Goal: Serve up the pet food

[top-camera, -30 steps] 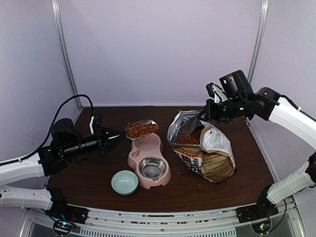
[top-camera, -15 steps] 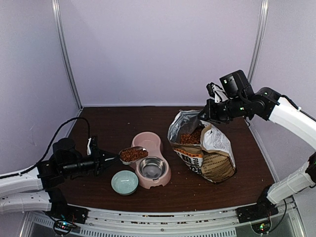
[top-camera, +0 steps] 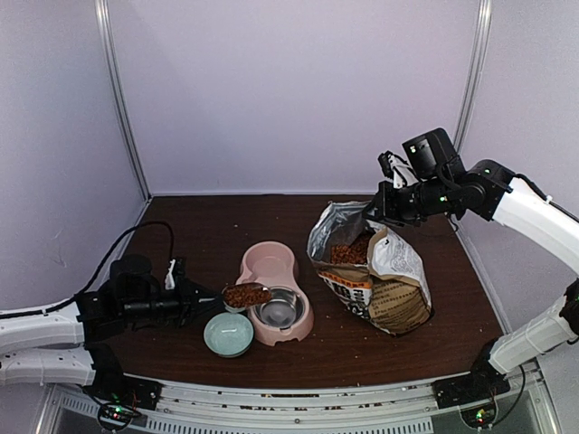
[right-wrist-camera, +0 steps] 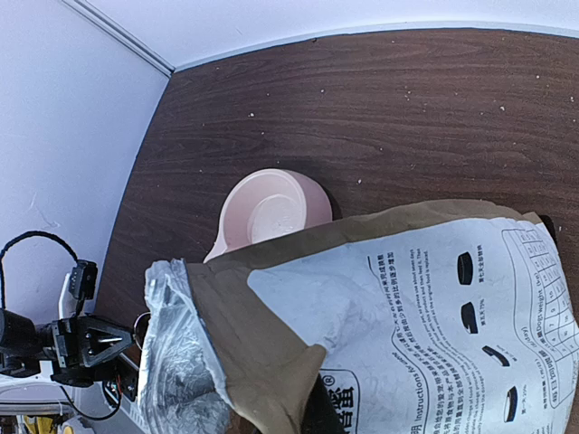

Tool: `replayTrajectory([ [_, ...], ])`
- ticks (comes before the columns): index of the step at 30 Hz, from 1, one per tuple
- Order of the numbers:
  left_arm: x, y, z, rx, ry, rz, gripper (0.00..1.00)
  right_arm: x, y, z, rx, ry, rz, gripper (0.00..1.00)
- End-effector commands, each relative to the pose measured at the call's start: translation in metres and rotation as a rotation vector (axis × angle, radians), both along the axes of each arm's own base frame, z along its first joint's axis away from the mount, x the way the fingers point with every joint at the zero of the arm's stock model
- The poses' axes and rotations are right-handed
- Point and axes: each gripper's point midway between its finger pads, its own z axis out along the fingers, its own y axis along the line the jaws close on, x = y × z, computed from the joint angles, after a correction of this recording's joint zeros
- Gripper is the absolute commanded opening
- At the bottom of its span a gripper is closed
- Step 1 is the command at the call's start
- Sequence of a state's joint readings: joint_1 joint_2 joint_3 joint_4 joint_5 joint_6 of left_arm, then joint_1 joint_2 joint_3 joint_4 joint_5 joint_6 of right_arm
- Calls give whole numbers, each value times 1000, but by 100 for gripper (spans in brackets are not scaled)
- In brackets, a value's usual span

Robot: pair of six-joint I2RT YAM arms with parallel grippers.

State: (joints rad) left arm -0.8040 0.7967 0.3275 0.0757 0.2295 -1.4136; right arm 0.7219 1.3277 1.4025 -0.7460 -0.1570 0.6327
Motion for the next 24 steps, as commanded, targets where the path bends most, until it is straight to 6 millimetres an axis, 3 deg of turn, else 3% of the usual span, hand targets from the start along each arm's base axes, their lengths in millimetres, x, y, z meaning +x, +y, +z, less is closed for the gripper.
replayTrajectory([
  [1, 7, -10, 32, -27, -82, -32, 0, 4, 5, 101, 233, -266, 13, 0],
  [24, 19, -27, 24, 89, -48, -92, 0, 4, 6, 98, 227, -261, 16, 0],
])
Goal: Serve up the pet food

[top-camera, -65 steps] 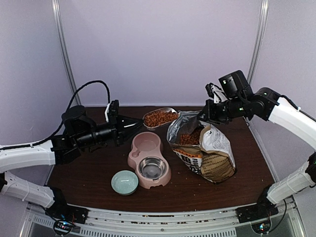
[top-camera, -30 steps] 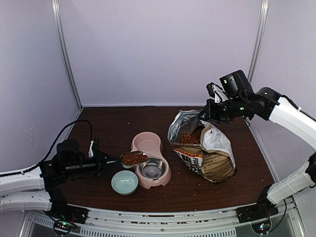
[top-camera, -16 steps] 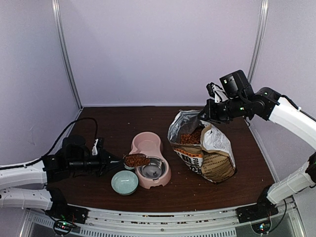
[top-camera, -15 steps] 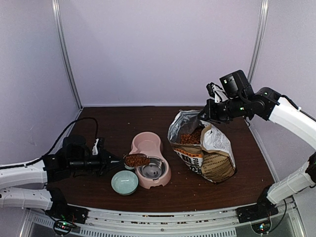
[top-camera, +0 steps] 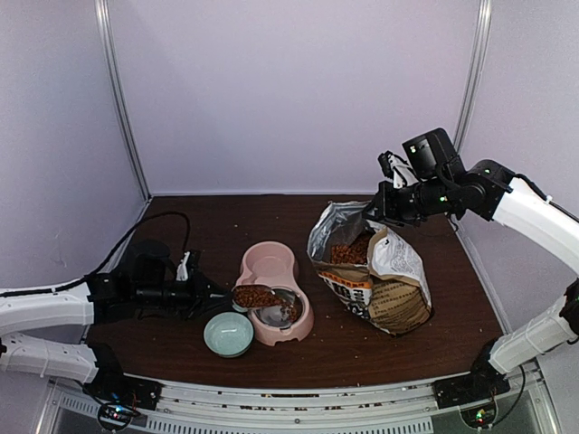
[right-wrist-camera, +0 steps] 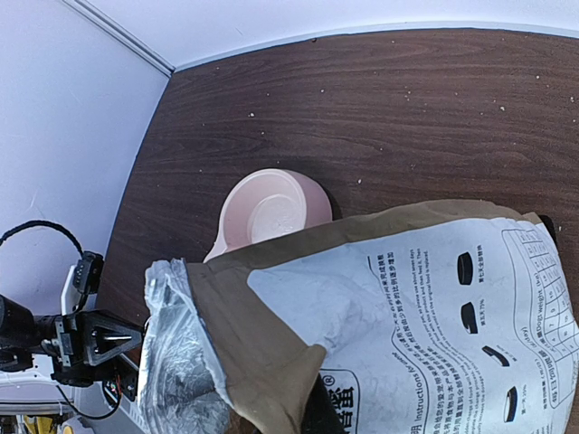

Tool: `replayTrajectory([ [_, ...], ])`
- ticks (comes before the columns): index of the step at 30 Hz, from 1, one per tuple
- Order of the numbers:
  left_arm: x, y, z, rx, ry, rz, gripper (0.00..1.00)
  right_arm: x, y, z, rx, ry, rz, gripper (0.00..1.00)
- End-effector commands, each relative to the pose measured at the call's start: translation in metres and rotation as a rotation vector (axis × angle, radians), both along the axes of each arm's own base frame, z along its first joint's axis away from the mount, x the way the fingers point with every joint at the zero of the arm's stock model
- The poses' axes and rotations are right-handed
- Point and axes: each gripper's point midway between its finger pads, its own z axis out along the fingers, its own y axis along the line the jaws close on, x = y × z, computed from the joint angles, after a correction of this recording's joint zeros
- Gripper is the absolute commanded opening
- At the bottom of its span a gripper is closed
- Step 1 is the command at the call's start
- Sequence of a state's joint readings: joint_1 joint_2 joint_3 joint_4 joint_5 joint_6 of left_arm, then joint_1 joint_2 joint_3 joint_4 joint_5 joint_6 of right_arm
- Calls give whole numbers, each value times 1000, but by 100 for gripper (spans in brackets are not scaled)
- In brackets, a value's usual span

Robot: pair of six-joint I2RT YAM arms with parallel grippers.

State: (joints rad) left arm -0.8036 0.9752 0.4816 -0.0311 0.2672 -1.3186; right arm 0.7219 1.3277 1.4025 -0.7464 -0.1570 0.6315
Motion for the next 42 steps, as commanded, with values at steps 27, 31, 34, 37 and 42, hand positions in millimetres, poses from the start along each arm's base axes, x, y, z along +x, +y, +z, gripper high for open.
replayTrajectory([
  [27, 14, -4, 26, 186, -97, -91, 0, 3, 5, 93, 221, -258, 19, 0],
  [31, 15, -3, 28, 222, -102, -106, 0, 3, 5, 93, 218, -259, 19, 0],
  [34, 16, -1, 31, 257, -110, -119, 0, 3, 5, 92, 216, -258, 20, 0],
  [37, 17, -1, 35, 278, -121, -134, 0, 3, 4, 93, 217, -260, 19, 0],
  [42, 16, 0, 37, 320, -126, -162, 0, 3, 5, 92, 215, -258, 21, 0],
])
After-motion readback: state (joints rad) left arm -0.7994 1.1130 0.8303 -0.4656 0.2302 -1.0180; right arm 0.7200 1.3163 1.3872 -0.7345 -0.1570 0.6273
